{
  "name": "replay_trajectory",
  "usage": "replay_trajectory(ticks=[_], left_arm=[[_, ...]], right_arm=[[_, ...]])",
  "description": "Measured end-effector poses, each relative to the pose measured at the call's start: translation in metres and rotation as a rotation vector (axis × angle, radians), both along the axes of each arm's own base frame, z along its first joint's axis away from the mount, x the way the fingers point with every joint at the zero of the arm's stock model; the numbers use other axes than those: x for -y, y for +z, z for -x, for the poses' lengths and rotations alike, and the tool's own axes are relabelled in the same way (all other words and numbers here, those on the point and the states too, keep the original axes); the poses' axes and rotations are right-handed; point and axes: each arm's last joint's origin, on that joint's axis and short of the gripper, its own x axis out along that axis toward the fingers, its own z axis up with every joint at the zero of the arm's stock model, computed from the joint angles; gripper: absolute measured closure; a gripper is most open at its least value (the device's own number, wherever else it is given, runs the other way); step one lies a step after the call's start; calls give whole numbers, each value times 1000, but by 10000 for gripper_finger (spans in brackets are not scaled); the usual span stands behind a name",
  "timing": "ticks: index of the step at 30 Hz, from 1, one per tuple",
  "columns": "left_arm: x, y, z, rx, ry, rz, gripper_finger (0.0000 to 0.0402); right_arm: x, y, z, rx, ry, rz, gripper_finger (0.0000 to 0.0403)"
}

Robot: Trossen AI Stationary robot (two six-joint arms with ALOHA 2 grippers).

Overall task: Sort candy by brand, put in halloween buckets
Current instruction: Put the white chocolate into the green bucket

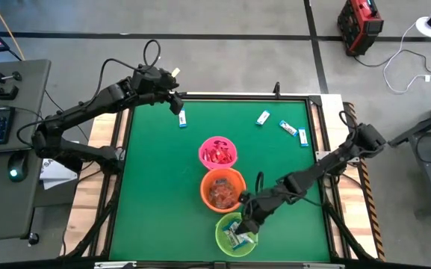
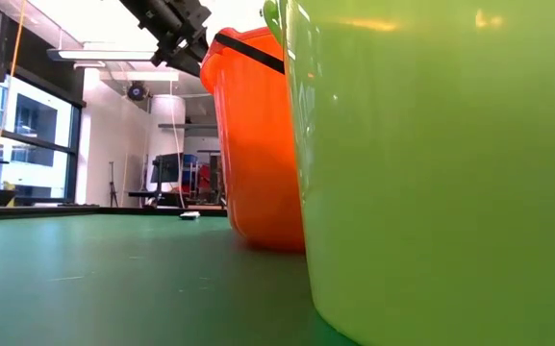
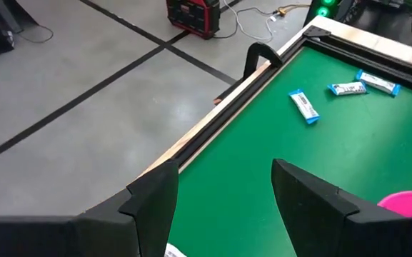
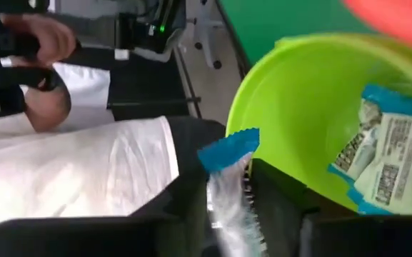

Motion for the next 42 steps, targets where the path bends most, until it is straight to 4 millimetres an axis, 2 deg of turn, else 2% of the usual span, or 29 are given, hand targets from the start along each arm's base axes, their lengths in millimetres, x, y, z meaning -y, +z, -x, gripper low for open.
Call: replay_trajectory(ticks=[4, 9, 14, 19, 22, 25, 28, 31, 34, 37, 42], left_arm=[[0, 0, 0, -13, -3, -18, 189], [-1, 0, 0, -16, 5, -27, 189], [-3, 1, -2, 8, 16, -34, 189], [-26, -10, -3, 61, 108, 71, 189], [-47, -28, -1, 5, 186, 144, 189], [-70, -53, -2, -49, 251, 246, 189], [-89, -84, -10, -58, 280, 396, 189], [-98, -117, -23, -98, 272, 529, 189], [-101, -148, -35, -122, 344, 624, 189], [-101, -175, -38, -121, 443, 716, 189], [-96, -196, -31, -136, 594, 725, 189]], right_arm=[[2, 4, -3, 9, -12, 21, 255], [3, 23, -8, 11, 96, 88, 207], [13, 46, -8, -91, 243, 182, 200], [42, 71, 11, -237, 191, 412, 203], [69, 83, 40, -370, 100, 556, 203], [98, 92, 78, -507, -29, 654, 203], [124, 100, 113, -550, -192, 661, 203], [142, 104, 138, -528, -358, 618, 203], [154, 103, 154, -523, -536, 576, 203], [159, 98, 161, -533, -624, 562, 203], [162, 81, 161, -580, -644, 596, 203]])
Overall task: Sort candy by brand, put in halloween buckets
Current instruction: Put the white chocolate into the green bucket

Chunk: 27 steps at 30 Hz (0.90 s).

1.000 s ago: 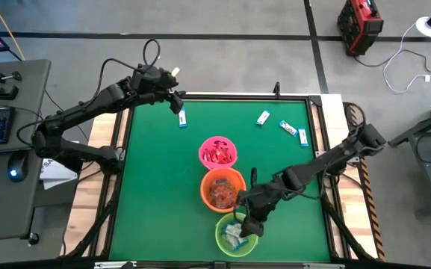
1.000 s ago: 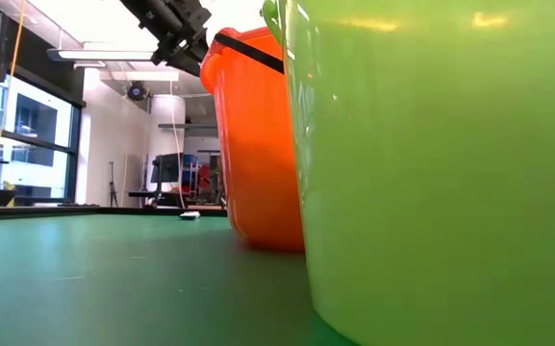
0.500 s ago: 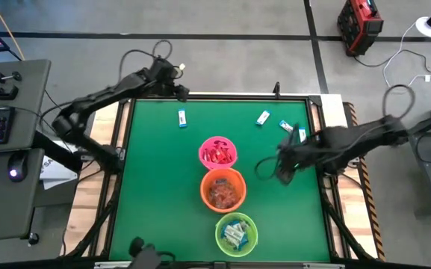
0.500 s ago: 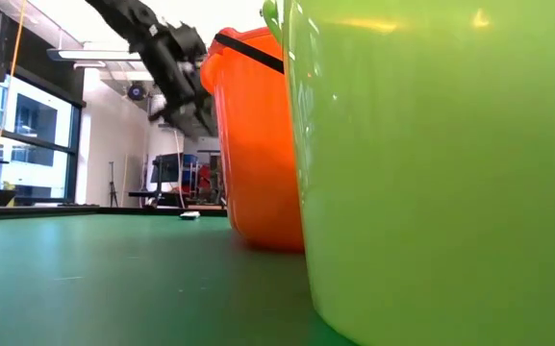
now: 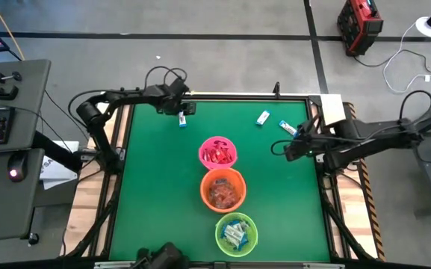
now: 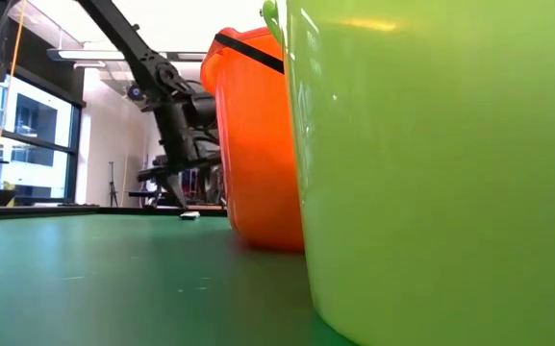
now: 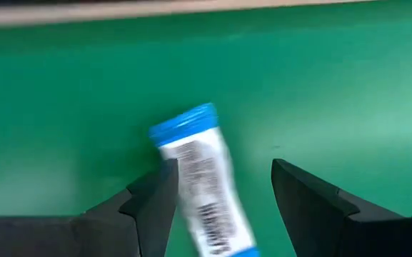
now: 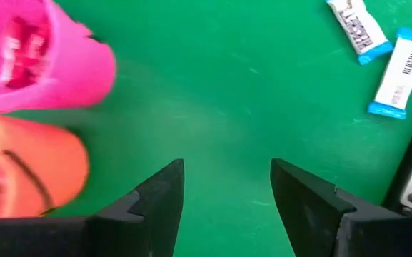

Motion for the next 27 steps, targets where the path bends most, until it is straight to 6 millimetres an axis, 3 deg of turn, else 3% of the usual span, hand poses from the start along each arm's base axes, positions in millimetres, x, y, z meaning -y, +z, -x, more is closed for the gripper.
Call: replay_trajectory(ticks=[10, 18, 21, 25, 27], left_arm=[[8, -14, 4, 6, 148, -21, 189], [11, -23, 9, -23, 160, -11, 199], [13, -26, 7, -35, 150, -3, 246], [18, -21, 1, 7, 116, 9, 366], [22, -16, -3, 26, 95, 16, 382]], right_arm=[[2, -45, -7, -58, 32, -59, 203], [1, -57, -16, 6, 80, -31, 203], [1, -55, -18, 27, 101, 6, 203], [2, -55, -18, 19, 141, 39, 203], [2, -55, -18, 11, 173, 54, 203]])
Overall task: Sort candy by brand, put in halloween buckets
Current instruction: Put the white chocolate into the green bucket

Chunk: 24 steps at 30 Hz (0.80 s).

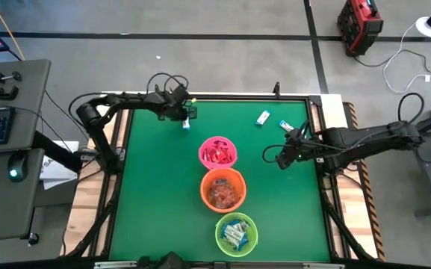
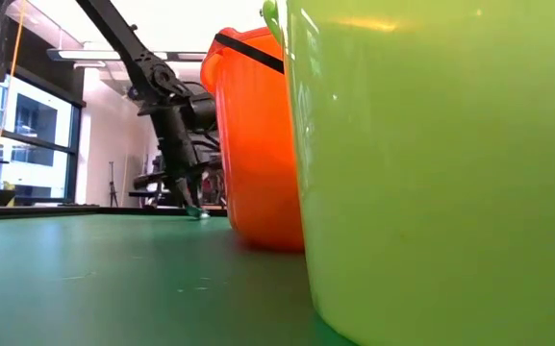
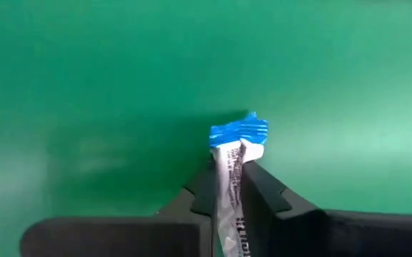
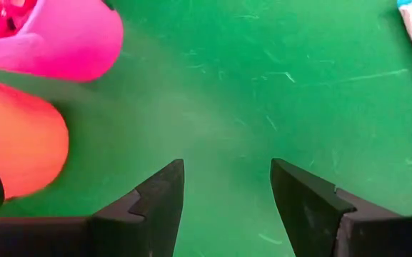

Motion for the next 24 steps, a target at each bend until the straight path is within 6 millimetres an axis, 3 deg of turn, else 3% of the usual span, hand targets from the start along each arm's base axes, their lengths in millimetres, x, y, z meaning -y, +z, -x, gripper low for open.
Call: replay_trajectory(ticks=[3, 6, 10, 13, 16, 20, 24], left_arm=[[4, 21, -1, 11, -40, -32, 380], [10, 64, 0, 81, -105, -161, 396], [41, 116, 5, 193, -209, -298, 399], [76, 155, 8, 317, -316, -411, 401], [117, 176, 7, 407, -450, -454, 401], [178, 192, -2, 546, -566, -468, 401], [244, 191, -19, 661, -631, -493, 401]], right_arm=[[0, 2, 2, 3, 36, 16, 203], [1, 6, 8, 25, 69, 53, 203], [6, 15, 20, 73, 61, 167, 203], [10, 21, 29, 111, 31, 268, 203], [11, 25, 34, 140, 21, 293, 203], [9, 27, 31, 187, 47, 241, 203], [5, 31, 22, 274, 68, 186, 203]])
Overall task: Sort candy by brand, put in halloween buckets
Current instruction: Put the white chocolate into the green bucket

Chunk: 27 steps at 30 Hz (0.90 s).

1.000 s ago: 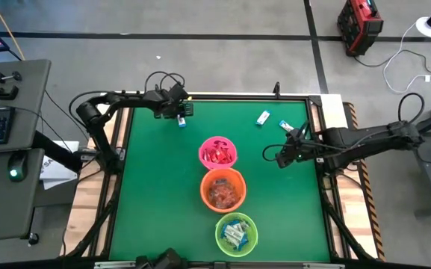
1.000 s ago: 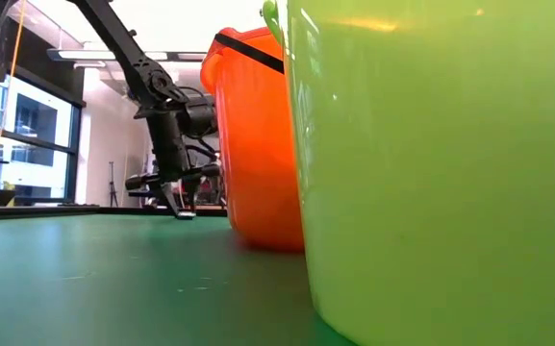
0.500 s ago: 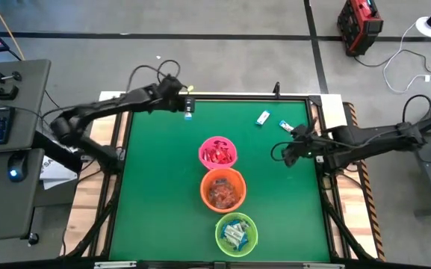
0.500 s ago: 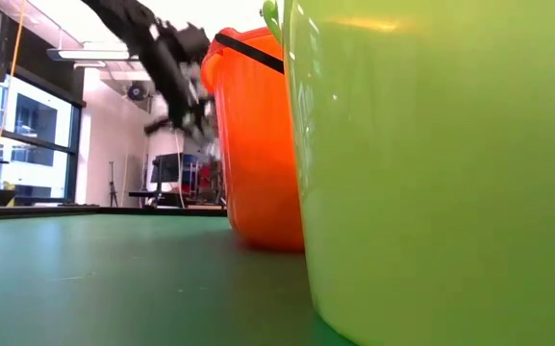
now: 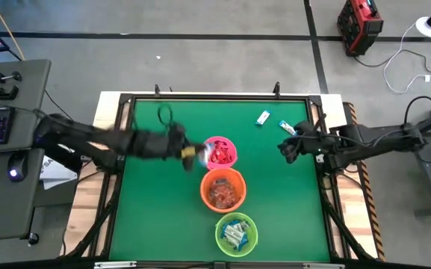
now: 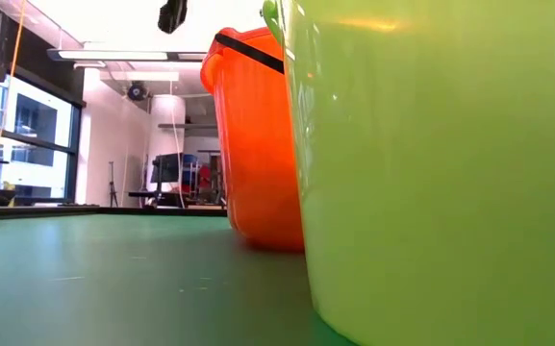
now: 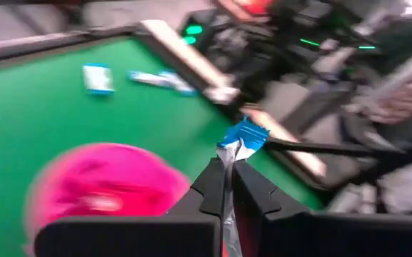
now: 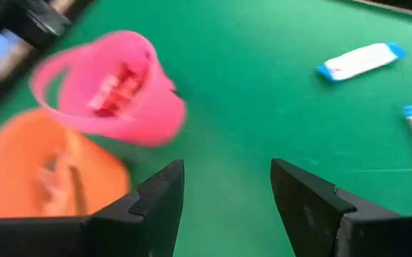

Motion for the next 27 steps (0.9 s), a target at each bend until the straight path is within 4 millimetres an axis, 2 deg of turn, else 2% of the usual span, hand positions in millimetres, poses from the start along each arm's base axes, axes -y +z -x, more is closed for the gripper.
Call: replay_trajectory(ticks=[4, 8, 14, 17, 19, 24, 27], left_arm=[[64, -11, -20, 125, -108, 7, 401], [121, -32, -38, 219, -223, 27, 401], [188, -50, -71, 187, -376, -50, 401], [208, -59, -90, 135, -430, -135, 401], [215, -66, -101, 85, -448, -214, 401], [220, -85, -125, 16, -482, -290, 391], [219, -93, -129, -33, -526, -290, 374]], right_arm=[[-6, 7, -10, 127, -11, -58, 203], [-15, 13, -20, 221, 38, -89, 203], [-27, 10, -27, 216, 105, -95, 203], [-29, 7, -29, 188, 115, -91, 203], [-30, 5, -31, 183, 104, -103, 203], [-31, 3, -34, 168, 102, -102, 203], [-31, 3, -34, 168, 101, -100, 203]])
